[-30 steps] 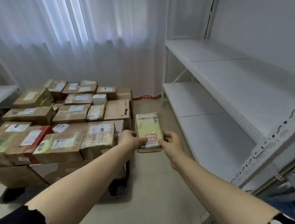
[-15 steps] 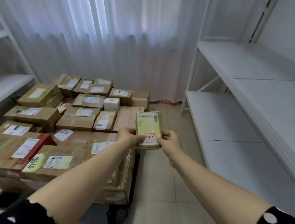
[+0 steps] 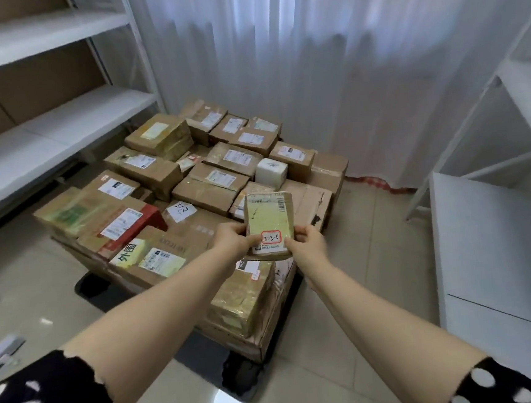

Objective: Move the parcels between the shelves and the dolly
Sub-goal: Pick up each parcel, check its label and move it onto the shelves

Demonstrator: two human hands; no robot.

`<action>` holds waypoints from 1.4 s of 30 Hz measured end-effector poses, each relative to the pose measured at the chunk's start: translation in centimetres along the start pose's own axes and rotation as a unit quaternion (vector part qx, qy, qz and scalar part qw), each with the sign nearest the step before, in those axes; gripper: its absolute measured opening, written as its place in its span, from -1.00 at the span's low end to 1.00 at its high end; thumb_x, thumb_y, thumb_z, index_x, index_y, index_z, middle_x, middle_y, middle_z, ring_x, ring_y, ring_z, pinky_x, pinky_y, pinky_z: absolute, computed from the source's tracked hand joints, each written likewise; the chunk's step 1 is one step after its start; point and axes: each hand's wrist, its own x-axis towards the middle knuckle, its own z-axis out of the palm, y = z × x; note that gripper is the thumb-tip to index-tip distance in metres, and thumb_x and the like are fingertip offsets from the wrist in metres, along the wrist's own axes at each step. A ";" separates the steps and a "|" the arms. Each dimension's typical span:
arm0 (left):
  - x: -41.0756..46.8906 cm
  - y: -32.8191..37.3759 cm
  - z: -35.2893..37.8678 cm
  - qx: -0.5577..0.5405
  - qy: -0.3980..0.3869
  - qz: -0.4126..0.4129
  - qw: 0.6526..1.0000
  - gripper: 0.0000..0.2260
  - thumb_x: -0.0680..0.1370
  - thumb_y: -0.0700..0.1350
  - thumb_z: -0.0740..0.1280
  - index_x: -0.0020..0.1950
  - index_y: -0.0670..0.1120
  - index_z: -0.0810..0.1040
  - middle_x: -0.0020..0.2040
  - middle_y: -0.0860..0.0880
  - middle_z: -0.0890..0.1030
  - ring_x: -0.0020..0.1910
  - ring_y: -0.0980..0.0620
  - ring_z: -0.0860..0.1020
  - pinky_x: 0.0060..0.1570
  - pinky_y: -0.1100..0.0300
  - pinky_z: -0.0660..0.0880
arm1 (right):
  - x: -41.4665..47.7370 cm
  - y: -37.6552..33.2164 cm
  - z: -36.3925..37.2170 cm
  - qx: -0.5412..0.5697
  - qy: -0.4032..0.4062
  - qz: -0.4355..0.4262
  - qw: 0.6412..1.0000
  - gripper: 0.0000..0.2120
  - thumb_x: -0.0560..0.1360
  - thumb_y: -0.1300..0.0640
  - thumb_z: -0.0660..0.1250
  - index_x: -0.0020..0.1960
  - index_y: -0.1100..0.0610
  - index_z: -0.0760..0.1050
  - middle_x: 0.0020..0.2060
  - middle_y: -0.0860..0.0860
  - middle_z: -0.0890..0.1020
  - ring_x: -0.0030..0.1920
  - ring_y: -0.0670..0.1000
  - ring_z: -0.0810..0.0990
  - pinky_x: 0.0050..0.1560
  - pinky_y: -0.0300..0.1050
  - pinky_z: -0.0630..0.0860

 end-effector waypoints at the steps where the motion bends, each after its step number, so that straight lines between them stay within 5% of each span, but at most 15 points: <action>1: 0.2 -0.3 -1.0 0.000 0.005 -0.002 1.000 -0.73 0.51 -0.28 0.39 0.21 -0.26 0.55 0.09 -0.18 0.64 -0.10 -0.04 0.60 -0.20 0.22 0.54 | 0.1 -0.1 1.1 -0.006 -0.009 0.002 1.000 -0.81 0.53 0.34 0.28 0.03 0.09 0.41 -0.11 -0.01 0.58 -0.10 -0.03 0.60 -0.17 -0.24 0.55; 8: 1.7 -3.2 -13.0 0.014 0.070 -0.028 0.997 -0.76 0.57 -0.20 0.33 0.23 -0.21 0.53 0.10 -0.09 0.61 -0.07 0.01 0.55 -0.21 0.27 0.48 | -0.2 -1.8 13.8 -0.092 -0.067 -0.013 0.993 -0.72 0.53 0.28 0.30 0.23 0.22 0.44 0.10 0.10 0.61 0.09 0.07 0.60 0.14 0.03 0.56; 13: 3.7 -7.1 -27.2 0.049 0.099 -0.031 0.993 -0.78 0.56 -0.21 0.33 0.19 -0.21 0.57 0.11 -0.14 0.63 -0.03 -0.02 0.60 -0.12 0.19 0.54 | -3.6 -2.8 28.2 -0.096 -0.091 -0.019 0.991 -0.80 0.54 0.27 0.28 0.15 0.14 0.41 0.10 0.07 0.58 0.04 0.01 0.57 0.12 -0.01 0.55; 19: 5.4 -10.7 -39.8 0.020 0.125 -0.033 0.991 -0.83 0.52 -0.23 0.38 0.09 -0.21 0.63 0.03 -0.14 0.65 0.00 -0.09 0.63 0.07 -0.01 0.58 | -7.7 -4.4 41.2 -0.083 -0.141 -0.018 0.986 -0.61 0.43 0.26 0.43 0.21 0.17 0.41 0.04 0.00 0.60 -0.03 -0.03 0.60 -0.01 -0.11 0.57; 22: 7.5 -11.3 -43.0 -0.014 0.115 -0.043 0.992 -0.91 0.50 -0.27 0.37 -0.03 -0.20 0.65 -0.02 -0.15 0.66 -0.02 -0.10 0.63 0.06 -0.02 0.58 | -7.1 -5.0 44.5 -0.098 -0.159 -0.025 0.982 -0.50 0.30 0.20 0.55 0.16 0.15 0.41 -0.03 -0.03 0.62 -0.11 -0.12 0.60 -0.17 -0.17 0.57; 26: 11.0 -11.2 -45.2 -0.020 0.100 -0.049 0.994 -0.77 0.46 -0.31 0.38 -0.37 -0.10 0.52 -0.27 -0.09 0.60 -0.15 -0.08 0.59 0.01 0.01 0.57 | -4.5 -5.3 47.8 -0.112 -0.177 -0.017 0.978 -0.28 0.03 0.09 0.68 0.09 0.05 0.40 -0.04 0.00 0.64 -0.03 0.01 0.64 -0.01 0.09 0.62; 29: 14.4 -10.8 -46.7 -0.006 0.088 -0.043 0.995 -0.94 0.47 -0.24 0.42 -0.18 -0.10 0.63 -0.20 -0.04 0.60 -0.13 -0.01 0.57 0.01 0.07 0.55 | -1.6 -5.4 50.6 -0.126 -0.159 -0.021 0.979 -0.24 -0.05 0.00 0.69 0.01 -0.02 0.35 -0.04 0.00 0.63 -0.02 0.03 0.64 -0.02 0.15 0.61; 31: 17.5 -10.4 -47.7 0.004 0.080 -0.047 0.996 -0.88 0.47 -0.21 0.43 0.00 -0.16 0.64 -0.10 -0.03 0.62 -0.10 0.00 0.57 -0.03 0.12 0.55 | 0.6 -6.0 52.6 -0.137 -0.152 -0.018 0.979 -0.25 0.02 0.06 0.69 0.04 0.03 0.31 -0.02 0.02 0.59 0.00 0.04 0.61 -0.03 0.11 0.61; 35: 23.9 -8.1 -49.7 0.027 0.068 -0.042 0.996 -0.88 0.48 -0.21 0.43 -0.25 -0.06 0.58 -0.20 -0.03 0.60 -0.21 0.03 0.54 -0.14 0.16 0.50 | 6.7 -8.0 56.0 -0.162 -0.150 -0.027 0.975 -0.18 0.08 -0.01 0.64 0.20 0.10 0.29 0.04 0.01 0.52 0.04 0.00 0.53 -0.21 -0.18 0.48; 42: 33.5 -2.6 -54.4 0.044 0.061 -0.046 0.996 -0.86 0.51 -0.12 0.39 -0.19 -0.17 0.63 -0.41 0.01 0.47 -0.42 0.09 0.40 -0.47 0.27 0.26 | 16.3 -12.0 62.9 -0.144 -0.112 0.014 0.983 0.01 -0.17 -0.22 0.60 0.19 0.10 0.34 0.05 0.02 0.55 0.04 0.02 0.57 0.01 0.06 0.61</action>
